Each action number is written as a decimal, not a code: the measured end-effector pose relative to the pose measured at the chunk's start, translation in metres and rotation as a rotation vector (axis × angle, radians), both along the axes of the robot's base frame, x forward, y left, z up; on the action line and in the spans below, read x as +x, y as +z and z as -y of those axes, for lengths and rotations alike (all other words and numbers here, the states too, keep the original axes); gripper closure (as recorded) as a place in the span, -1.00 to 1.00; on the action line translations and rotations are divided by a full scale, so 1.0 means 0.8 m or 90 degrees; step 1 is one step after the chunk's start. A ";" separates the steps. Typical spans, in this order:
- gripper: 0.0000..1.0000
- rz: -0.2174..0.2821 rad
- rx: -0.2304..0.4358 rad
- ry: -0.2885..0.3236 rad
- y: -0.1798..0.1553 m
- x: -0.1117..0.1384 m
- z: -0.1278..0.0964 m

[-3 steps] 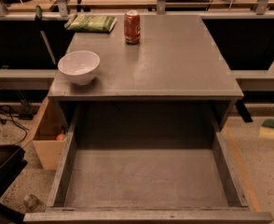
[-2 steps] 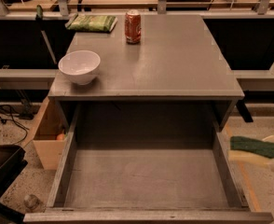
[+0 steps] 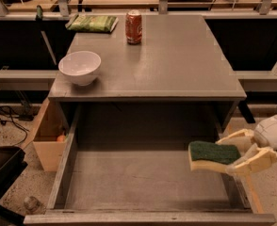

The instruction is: Place sponge into top drawer

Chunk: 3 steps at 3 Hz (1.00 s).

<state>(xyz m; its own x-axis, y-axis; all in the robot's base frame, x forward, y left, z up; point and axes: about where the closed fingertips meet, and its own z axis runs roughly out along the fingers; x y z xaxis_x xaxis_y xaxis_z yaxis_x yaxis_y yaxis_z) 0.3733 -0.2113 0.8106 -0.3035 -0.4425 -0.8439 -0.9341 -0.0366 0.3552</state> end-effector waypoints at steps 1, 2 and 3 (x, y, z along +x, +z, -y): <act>1.00 0.007 -0.003 -0.012 -0.003 0.008 -0.002; 1.00 0.020 -0.003 -0.022 -0.004 0.024 -0.021; 1.00 0.041 0.021 -0.006 -0.006 0.049 -0.068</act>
Offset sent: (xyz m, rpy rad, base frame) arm 0.0294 0.0361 -0.0022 0.0021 -0.0446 -0.0320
